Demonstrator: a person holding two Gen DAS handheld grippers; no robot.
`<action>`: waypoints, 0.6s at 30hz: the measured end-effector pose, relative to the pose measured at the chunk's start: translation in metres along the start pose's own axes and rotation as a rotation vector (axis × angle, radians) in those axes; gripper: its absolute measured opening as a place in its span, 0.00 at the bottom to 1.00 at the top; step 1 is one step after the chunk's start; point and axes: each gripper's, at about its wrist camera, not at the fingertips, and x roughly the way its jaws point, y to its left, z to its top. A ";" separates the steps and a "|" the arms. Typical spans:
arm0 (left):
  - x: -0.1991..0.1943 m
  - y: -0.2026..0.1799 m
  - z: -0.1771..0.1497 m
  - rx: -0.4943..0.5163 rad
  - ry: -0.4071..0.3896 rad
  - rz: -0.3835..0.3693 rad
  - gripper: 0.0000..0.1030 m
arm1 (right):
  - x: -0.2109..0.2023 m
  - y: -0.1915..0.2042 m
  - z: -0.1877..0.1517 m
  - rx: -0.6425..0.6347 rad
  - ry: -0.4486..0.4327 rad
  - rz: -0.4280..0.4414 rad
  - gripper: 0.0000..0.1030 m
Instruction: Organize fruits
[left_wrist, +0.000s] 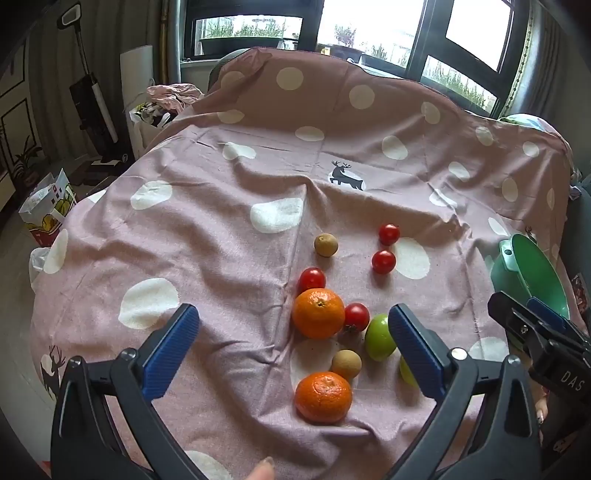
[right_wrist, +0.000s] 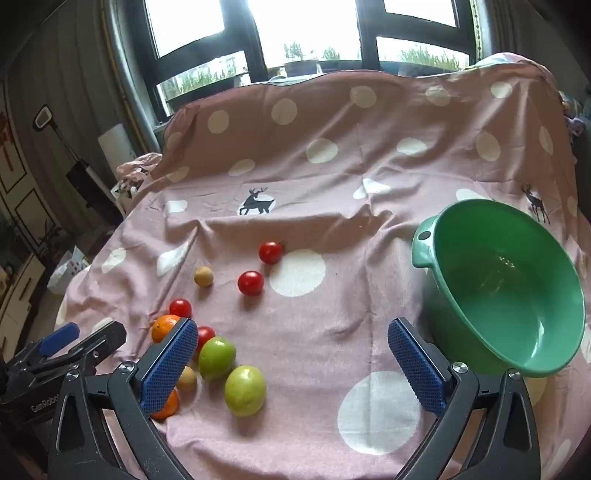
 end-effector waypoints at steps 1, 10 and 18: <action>0.001 0.001 0.000 -0.013 0.008 0.011 0.99 | 0.000 -0.002 0.000 0.026 -0.003 0.026 0.99; -0.005 -0.005 0.000 0.044 -0.032 0.038 0.99 | -0.003 0.004 -0.002 0.015 -0.012 0.022 0.99; -0.007 -0.012 -0.002 0.060 -0.044 0.025 0.99 | 0.003 -0.002 0.000 0.045 0.015 0.050 0.99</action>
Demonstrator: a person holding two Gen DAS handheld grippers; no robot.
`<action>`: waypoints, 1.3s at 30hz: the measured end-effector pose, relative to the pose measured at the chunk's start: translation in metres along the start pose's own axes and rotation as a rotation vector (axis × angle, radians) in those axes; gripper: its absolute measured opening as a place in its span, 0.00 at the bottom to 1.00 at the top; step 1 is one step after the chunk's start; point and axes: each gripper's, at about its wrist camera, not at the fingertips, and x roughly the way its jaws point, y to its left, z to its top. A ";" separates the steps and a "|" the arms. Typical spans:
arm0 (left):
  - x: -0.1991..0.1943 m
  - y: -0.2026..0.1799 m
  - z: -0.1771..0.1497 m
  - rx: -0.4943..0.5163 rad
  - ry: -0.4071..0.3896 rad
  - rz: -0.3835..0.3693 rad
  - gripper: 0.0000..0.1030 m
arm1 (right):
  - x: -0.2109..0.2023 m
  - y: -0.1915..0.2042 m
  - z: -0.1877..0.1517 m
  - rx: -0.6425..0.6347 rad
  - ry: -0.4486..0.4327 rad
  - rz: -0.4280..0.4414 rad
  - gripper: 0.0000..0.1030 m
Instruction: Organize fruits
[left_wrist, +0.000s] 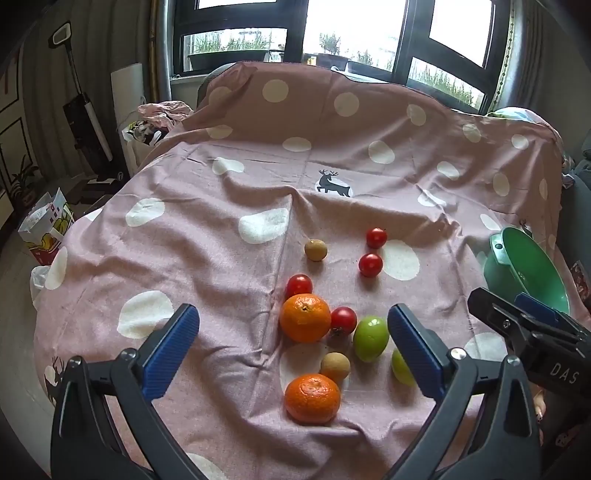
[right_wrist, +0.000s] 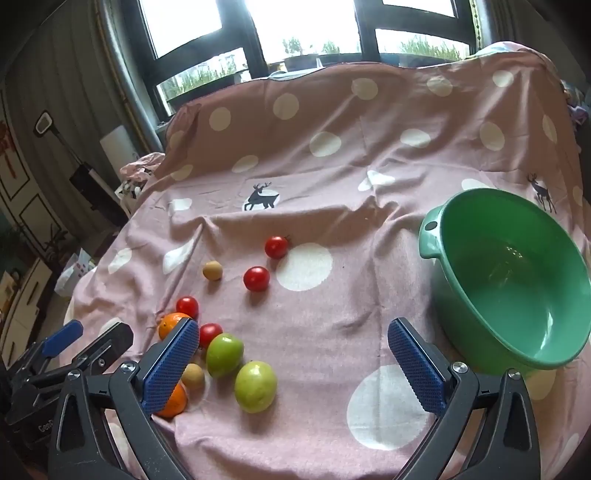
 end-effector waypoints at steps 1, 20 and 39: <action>0.000 0.000 0.000 -0.003 0.002 -0.004 0.99 | 0.000 0.000 0.000 0.001 -0.001 0.000 0.99; 0.011 0.003 -0.004 -0.034 0.047 -0.043 0.98 | 0.000 -0.012 0.008 -0.062 -0.100 -0.011 0.99; 0.023 0.005 -0.005 -0.055 0.089 -0.059 0.98 | 0.021 -0.064 0.027 -0.135 -0.150 -0.146 0.99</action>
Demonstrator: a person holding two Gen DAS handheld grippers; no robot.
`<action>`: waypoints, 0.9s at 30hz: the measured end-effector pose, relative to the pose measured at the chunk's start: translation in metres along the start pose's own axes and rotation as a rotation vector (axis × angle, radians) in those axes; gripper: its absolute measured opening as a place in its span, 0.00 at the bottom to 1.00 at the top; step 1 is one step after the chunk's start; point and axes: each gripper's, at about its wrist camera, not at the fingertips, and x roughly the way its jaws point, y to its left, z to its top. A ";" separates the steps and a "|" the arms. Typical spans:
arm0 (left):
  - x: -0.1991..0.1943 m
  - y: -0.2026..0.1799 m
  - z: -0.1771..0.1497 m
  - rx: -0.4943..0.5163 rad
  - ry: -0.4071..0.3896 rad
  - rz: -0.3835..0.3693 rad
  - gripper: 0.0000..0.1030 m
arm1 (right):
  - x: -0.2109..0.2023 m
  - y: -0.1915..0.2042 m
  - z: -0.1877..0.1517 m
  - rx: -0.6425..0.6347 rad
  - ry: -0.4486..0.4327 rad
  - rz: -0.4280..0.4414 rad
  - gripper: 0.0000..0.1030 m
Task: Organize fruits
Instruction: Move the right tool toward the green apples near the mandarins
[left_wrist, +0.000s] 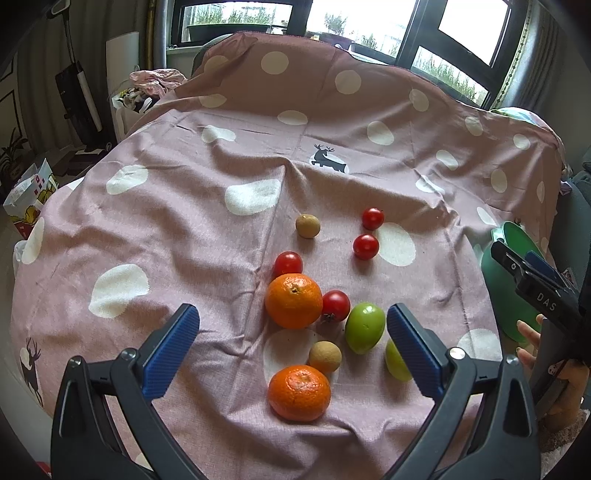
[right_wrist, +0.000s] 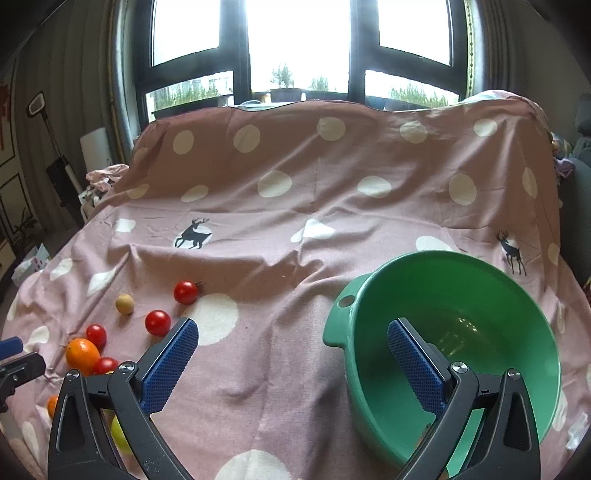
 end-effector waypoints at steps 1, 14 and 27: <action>0.000 0.000 0.000 0.000 0.001 0.001 0.98 | 0.002 -0.003 0.000 0.001 0.004 0.003 0.99; 0.002 0.001 0.001 -0.015 0.019 -0.004 0.98 | -0.015 -0.028 -0.007 0.111 0.110 -0.018 0.99; -0.004 -0.005 -0.001 0.013 0.018 -0.002 0.98 | -0.058 -0.010 -0.013 0.084 0.060 0.012 0.99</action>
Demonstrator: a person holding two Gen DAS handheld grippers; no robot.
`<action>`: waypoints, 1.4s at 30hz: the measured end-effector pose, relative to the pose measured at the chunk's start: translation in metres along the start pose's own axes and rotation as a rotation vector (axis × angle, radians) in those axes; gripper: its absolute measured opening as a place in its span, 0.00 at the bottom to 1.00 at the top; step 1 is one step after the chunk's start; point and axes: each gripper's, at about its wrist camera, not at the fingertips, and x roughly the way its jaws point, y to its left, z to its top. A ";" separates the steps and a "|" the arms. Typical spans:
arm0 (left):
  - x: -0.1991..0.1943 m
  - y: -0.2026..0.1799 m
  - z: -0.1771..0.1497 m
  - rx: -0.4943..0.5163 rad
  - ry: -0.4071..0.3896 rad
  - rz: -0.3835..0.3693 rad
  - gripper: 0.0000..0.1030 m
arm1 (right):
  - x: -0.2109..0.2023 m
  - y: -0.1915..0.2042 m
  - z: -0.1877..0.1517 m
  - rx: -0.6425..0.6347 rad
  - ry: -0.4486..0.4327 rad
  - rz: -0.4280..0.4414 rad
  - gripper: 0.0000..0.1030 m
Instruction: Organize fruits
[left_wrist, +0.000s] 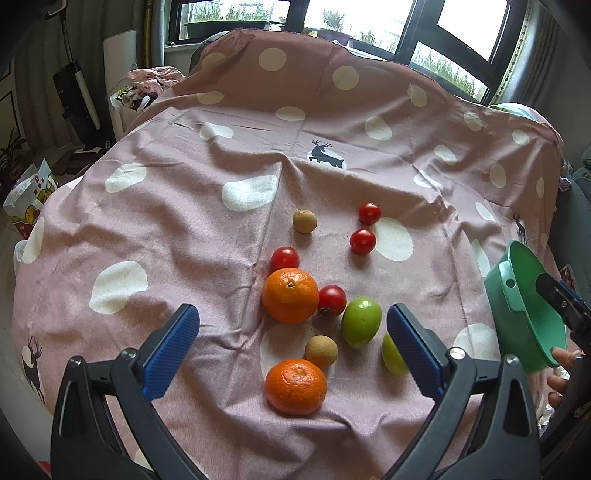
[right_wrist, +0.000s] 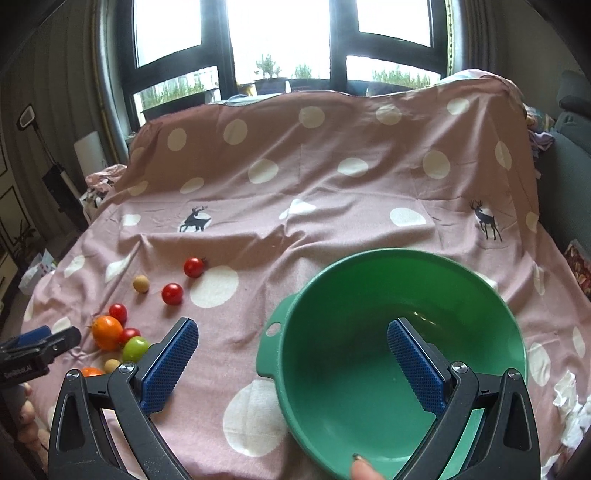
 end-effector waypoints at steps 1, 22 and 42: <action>-0.001 -0.001 0.000 0.006 -0.001 -0.004 0.98 | -0.003 0.002 0.001 0.006 -0.005 0.019 0.99; 0.023 -0.045 -0.018 0.083 0.154 -0.258 0.58 | 0.043 0.044 -0.010 0.159 0.244 0.293 0.61; 0.053 -0.064 -0.031 0.117 0.236 -0.313 0.35 | 0.084 0.069 -0.033 0.173 0.446 0.398 0.31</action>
